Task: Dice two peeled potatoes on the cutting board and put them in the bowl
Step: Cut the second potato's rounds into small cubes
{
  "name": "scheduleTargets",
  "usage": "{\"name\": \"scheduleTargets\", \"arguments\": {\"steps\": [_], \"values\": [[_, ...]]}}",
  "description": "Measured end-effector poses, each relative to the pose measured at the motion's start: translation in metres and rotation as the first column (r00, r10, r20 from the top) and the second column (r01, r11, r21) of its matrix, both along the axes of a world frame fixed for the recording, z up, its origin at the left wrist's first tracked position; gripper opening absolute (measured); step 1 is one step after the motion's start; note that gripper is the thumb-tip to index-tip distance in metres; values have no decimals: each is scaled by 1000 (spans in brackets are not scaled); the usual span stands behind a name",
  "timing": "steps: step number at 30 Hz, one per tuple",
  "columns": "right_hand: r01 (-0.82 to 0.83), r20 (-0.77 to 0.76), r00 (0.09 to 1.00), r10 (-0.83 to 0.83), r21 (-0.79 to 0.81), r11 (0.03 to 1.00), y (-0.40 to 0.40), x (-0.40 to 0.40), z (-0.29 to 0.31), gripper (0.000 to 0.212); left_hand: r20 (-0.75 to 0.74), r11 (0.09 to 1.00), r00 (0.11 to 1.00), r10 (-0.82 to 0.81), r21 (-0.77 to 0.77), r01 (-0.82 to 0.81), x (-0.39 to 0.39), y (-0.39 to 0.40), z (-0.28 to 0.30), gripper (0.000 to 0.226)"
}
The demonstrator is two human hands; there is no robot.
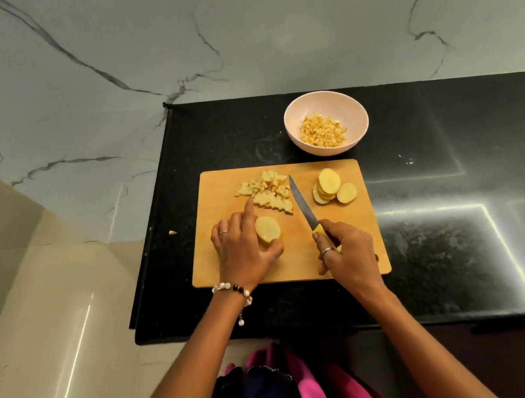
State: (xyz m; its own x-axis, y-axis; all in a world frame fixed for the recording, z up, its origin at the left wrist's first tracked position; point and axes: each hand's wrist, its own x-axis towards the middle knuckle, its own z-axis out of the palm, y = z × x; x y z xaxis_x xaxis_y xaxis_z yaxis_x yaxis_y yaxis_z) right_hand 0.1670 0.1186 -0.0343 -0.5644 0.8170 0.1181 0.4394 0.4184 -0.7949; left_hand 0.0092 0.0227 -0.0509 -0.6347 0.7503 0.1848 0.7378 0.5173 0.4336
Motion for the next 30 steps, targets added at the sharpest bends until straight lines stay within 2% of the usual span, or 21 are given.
{"name": "scheduleTargets", "arguments": {"steps": [2,4,11,15,23,30], "values": [[-81,65,995,72,142,987,-14,-1,1,30,-18,1000,1000,0,-27,0,0,-6,-3,90],[-143,130,984,118,201,969,-27,-2,-1,30,-11,999,1000,-11,-42,10,1,-9,-4,88],[-150,235,967,94,236,960,-60,-9,-9,35,115,998,992,-47,-31,51,-2,-17,-5,91],[-147,295,954,63,272,951,-67,-13,-11,30,166,999,985,-47,9,47,-4,-16,-5,85],[-162,377,925,41,297,941,-72,-17,-6,42,163,998,987,-1,56,-8,-2,-15,-7,86],[-251,479,876,50,366,896,-77,-33,8,57,160,995,987,13,92,-28,-2,-14,-10,87]]}}
